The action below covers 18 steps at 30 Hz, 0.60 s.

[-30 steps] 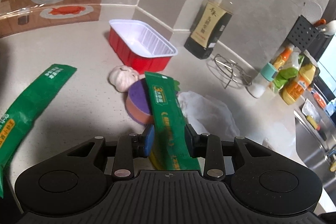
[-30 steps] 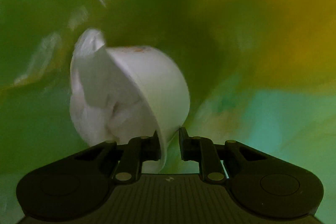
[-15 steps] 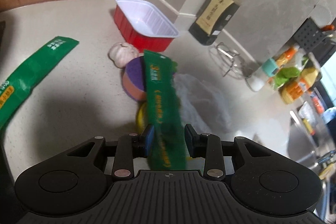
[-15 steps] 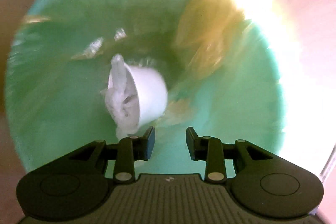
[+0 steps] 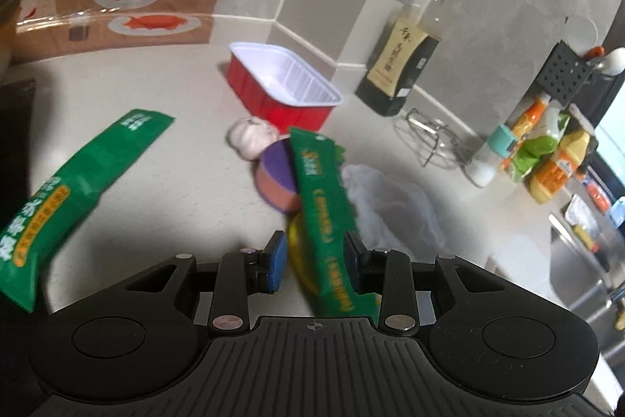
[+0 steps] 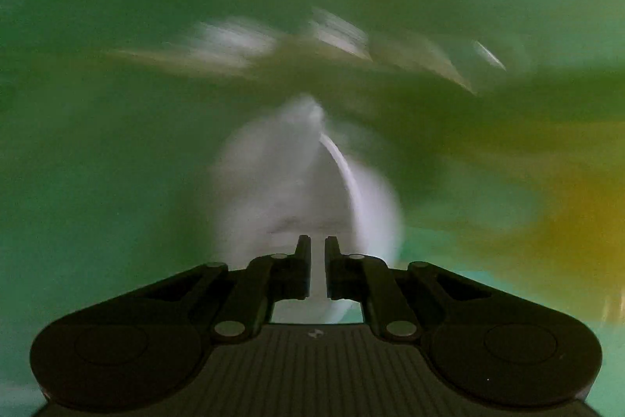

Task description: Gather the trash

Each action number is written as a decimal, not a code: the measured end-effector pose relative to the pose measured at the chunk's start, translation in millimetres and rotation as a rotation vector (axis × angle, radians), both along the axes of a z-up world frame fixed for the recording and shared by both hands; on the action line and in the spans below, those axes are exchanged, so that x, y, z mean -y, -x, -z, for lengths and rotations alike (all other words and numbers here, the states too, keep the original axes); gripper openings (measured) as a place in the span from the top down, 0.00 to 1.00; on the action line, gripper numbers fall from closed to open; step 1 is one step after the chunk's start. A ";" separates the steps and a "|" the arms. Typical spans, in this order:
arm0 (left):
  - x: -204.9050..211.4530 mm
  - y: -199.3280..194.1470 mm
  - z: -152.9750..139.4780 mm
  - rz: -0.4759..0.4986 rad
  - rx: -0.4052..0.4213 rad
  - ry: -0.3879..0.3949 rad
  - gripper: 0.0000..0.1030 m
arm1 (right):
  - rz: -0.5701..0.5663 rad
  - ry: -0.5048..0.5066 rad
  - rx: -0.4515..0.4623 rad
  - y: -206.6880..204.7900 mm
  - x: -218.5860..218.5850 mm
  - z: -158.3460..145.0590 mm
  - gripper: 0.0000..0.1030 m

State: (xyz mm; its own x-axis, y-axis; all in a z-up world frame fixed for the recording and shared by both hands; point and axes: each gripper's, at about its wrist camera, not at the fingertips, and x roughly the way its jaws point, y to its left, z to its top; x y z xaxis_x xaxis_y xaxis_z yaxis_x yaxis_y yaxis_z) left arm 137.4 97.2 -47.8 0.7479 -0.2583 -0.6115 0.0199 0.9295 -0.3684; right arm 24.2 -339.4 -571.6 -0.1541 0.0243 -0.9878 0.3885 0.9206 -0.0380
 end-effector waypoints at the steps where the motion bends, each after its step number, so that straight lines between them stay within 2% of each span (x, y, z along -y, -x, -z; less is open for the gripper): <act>1: -1.9 0.3 2.1 -0.006 -0.007 0.003 0.66 | 0.019 0.062 -0.061 2.7 11.0 12.1 0.93; 3: -6.1 -1.5 6.8 -0.016 -0.025 0.025 0.66 | 0.085 0.079 -0.083 10.4 31.0 12.0 0.93; 5: -7.6 -4.4 10.0 -0.018 -0.043 0.039 0.66 | 0.146 0.021 -0.054 16.4 41.0 -4.5 0.93; 7: -7.4 -8.3 11.7 -0.014 -0.063 0.050 0.66 | 0.167 -0.050 -0.012 22.4 40.8 -28.9 0.93; 10: -8.9 -11.0 11.1 -0.019 -0.086 0.063 0.66 | 0.183 -0.059 0.027 35.9 34.8 -75.3 0.93; 14: -15.6 -9.7 7.8 -0.038 -0.109 0.041 0.66 | 0.172 -0.009 0.155 61.1 25.4 -179.2 0.93; 18: -24.9 -3.2 8.4 -0.065 -0.115 0.020 0.66 | 0.038 0.115 0.356 68.9 -10.0 -302.9 0.93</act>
State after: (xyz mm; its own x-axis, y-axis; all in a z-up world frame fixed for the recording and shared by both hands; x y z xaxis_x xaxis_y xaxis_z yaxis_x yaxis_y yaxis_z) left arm 140.7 122.1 -56.2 0.6890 -0.2246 -0.6891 -0.0839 0.9197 -0.3836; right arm -44.7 -329.4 -268.7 0.1987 -0.0906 -0.9759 0.4299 0.9029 0.0038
